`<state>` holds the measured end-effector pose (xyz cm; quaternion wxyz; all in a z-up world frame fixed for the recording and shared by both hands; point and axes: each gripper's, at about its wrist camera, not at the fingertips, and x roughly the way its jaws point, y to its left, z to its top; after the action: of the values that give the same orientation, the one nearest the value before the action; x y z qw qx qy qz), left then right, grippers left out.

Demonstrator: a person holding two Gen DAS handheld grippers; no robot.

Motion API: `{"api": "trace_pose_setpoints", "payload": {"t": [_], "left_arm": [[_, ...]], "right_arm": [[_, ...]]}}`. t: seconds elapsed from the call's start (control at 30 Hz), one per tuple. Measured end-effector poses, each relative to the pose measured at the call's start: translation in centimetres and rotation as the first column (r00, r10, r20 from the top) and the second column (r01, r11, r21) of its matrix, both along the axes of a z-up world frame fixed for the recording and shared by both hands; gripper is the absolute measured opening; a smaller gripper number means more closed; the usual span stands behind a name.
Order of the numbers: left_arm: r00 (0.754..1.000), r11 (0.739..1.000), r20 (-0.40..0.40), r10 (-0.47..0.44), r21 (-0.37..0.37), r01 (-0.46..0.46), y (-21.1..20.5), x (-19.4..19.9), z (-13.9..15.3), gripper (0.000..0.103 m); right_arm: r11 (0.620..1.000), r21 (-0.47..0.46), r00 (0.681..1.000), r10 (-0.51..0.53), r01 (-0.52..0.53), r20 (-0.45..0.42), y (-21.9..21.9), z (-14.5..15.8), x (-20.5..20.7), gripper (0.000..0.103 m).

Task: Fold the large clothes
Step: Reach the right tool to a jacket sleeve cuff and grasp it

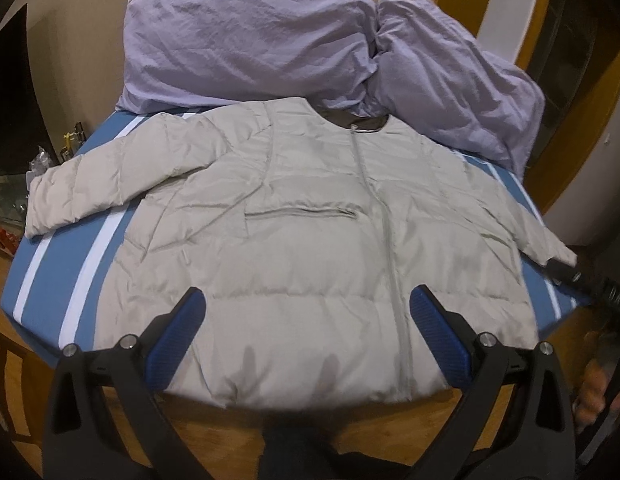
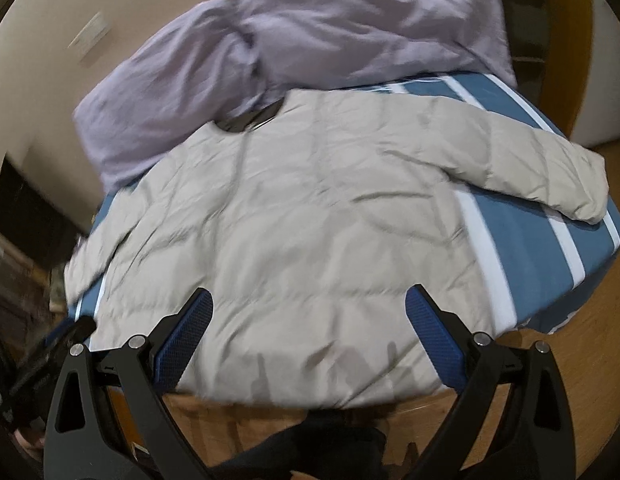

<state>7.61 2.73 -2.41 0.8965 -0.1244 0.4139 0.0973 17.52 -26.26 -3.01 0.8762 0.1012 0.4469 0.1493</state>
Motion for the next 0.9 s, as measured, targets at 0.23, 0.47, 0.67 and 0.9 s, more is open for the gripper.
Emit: {"api": "trace_pose_setpoints", "payload": {"t": [0.23,0.47,0.67,0.9], "left_arm": [[0.999,0.999,-0.045,0.025,0.048,-0.022,1.6,4.5,-1.8,0.101],[0.995,0.998,-0.079,0.054,0.021,-0.052,3.1,6.9,-3.3,0.101],[0.993,0.998,-0.105,0.06,0.008,-0.059,3.8,8.2,-4.1,0.101],[0.991,0.998,-0.119,0.061,-0.002,-0.062,4.5,9.2,-4.6,0.101]], "right_arm": [[0.973,-0.03,0.974,-0.227,0.228,0.004,-7.9,-1.3,8.0,0.098],[0.876,-0.086,0.879,-0.477,0.474,-0.018,-16.9,-3.7,13.3,0.086],[0.76,-0.17,0.773,-0.634,0.627,0.014,-23.0,-4.7,15.1,0.08],[0.657,-0.194,0.665,-0.746,0.728,-0.034,-27.7,-6.6,15.1,0.075]]}}
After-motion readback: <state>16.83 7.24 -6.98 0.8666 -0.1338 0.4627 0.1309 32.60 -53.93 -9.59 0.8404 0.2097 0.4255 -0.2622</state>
